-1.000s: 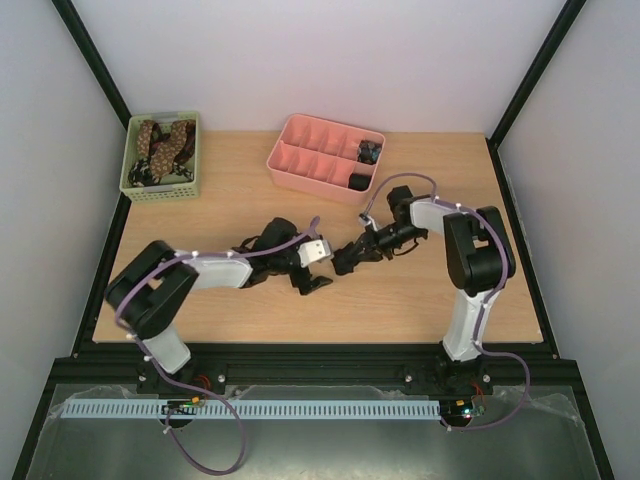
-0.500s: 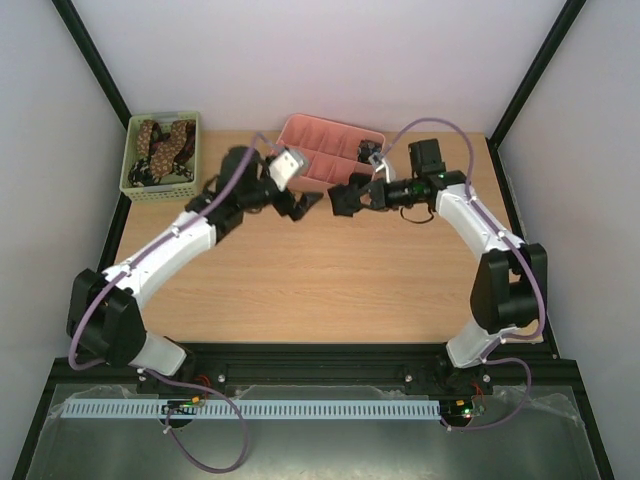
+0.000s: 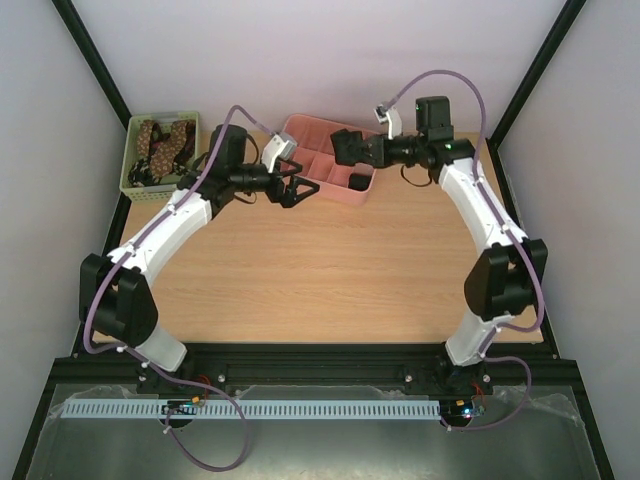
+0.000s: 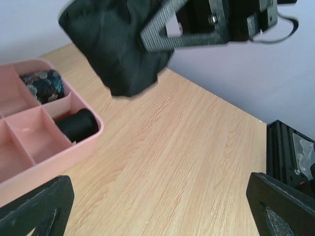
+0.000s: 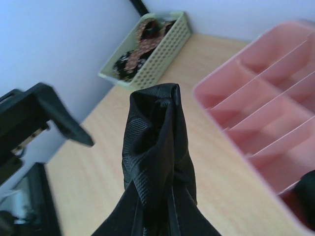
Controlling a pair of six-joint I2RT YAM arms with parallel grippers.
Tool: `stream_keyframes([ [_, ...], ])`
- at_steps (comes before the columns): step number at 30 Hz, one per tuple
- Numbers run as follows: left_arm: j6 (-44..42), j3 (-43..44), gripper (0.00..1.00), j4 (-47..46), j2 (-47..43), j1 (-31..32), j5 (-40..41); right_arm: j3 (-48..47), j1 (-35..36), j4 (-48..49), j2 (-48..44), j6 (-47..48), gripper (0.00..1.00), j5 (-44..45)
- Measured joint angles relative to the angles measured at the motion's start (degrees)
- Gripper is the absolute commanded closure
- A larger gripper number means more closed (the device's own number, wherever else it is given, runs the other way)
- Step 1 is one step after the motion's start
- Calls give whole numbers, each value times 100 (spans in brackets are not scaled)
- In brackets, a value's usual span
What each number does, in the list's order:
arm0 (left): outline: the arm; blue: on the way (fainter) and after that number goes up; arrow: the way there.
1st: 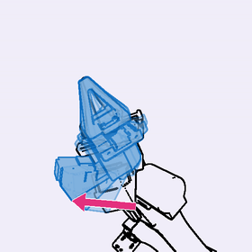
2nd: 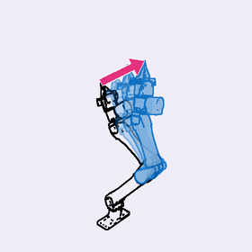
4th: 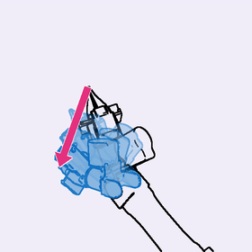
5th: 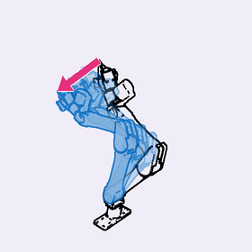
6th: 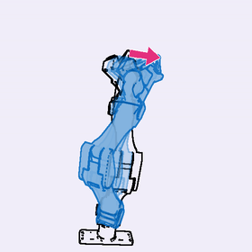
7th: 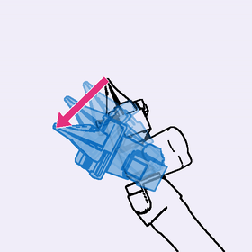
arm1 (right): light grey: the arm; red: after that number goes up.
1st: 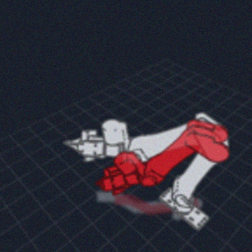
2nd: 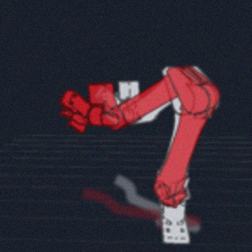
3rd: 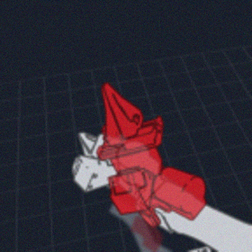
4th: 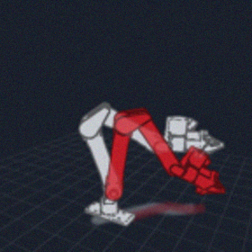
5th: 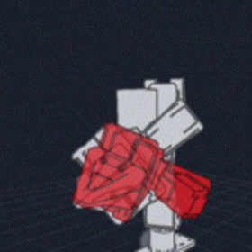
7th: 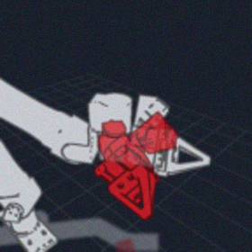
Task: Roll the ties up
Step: Move the storage box to the corner of the board.
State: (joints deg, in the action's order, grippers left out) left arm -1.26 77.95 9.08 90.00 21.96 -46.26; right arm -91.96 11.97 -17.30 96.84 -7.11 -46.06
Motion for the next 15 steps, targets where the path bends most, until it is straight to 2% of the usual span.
stream_keyframes([
  [5, 9, -155, 1, 105, 13, -149, 9, -1480, 0, -944, 988, 1056, 99, 743],
  [9, -22, -299, 1, 120, 11, -240, 85, -3279, 2, -1915, 2210, 1687, 99, 1429],
  [11, -46, -385, 1, 129, 11, -275, 127, -3875, 15, -2212, 2691, 1910, 99, 1714],
  [15, -94, -518, 1, 179, 9, -354, 173, -4076, 87, -2551, 3150, 2277, 99, 2312],
])
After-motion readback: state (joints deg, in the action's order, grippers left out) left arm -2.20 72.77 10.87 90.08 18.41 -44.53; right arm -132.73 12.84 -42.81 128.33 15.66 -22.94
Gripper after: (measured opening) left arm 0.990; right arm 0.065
